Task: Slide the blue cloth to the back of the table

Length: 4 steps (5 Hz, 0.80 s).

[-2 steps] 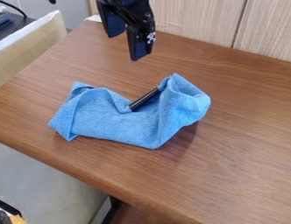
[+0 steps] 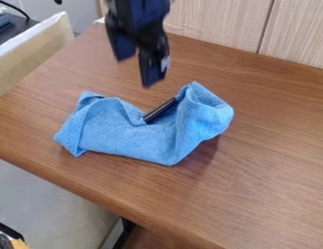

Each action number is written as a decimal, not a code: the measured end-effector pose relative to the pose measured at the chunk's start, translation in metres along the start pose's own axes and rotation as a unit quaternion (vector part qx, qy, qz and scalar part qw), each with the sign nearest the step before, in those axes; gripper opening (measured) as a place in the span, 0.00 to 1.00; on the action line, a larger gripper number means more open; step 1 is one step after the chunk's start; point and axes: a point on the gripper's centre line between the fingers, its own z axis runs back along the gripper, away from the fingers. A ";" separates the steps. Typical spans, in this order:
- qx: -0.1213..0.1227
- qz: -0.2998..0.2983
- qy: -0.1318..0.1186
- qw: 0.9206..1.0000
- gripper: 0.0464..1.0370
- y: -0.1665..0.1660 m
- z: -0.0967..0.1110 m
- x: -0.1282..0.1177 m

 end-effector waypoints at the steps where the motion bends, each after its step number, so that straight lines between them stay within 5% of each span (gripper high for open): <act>1: 0.002 -0.005 0.008 1.000 0.96 -0.015 -0.009 -0.008; 4: -0.015 0.003 0.050 0.999 0.96 -0.027 -0.053 -0.029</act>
